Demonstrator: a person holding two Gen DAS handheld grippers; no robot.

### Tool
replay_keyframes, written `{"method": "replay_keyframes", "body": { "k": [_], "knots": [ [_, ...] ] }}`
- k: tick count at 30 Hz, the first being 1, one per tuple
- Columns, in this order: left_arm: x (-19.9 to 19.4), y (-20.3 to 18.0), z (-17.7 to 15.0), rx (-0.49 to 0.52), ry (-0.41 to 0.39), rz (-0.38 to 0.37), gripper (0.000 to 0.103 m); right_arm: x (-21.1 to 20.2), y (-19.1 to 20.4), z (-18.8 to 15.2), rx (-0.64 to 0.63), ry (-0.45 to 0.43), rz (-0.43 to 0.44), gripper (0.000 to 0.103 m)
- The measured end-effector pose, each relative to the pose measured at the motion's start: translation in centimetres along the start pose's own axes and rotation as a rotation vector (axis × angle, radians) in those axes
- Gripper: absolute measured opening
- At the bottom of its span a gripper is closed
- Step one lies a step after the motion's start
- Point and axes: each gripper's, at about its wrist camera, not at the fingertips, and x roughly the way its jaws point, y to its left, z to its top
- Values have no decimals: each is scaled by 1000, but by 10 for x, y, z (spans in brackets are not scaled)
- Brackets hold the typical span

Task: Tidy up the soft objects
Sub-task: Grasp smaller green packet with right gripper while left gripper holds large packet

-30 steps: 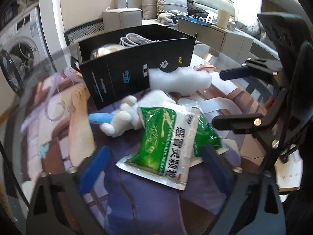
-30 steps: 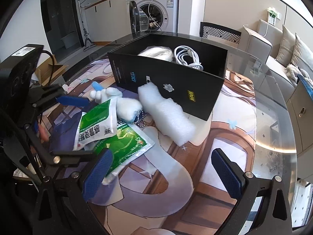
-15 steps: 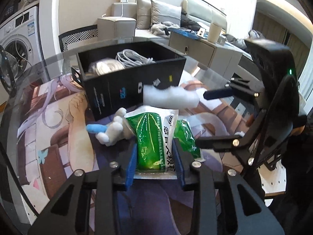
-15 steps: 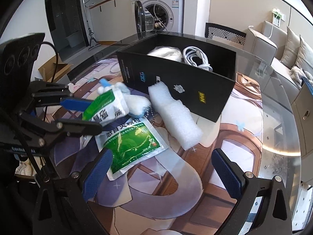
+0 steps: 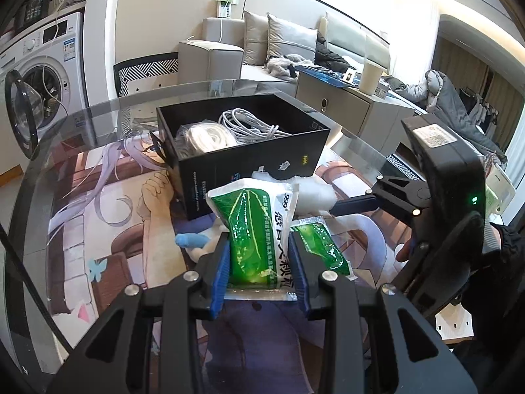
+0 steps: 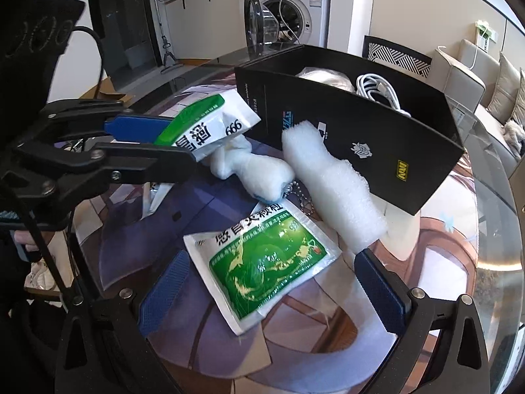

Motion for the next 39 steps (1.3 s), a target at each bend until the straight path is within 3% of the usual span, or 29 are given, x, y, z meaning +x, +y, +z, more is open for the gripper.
{"method": "replay_keyframes", "body": {
  "k": [10, 18, 33, 39],
  "knots": [
    [0, 3, 0, -2, -2, 8, 33, 6, 2, 9, 70, -18, -15, 102],
    [1, 9, -1, -14, 4, 11, 33, 14, 10, 9, 19, -10, -56, 101],
    [2, 8, 1, -16, -8, 16, 33, -11, 1, -10, -72, -5, 5, 58],
    [-3, 9, 2, -22, -18, 24, 33, -18, 3, -14, -99, -3, 11, 50]
  ]
}}
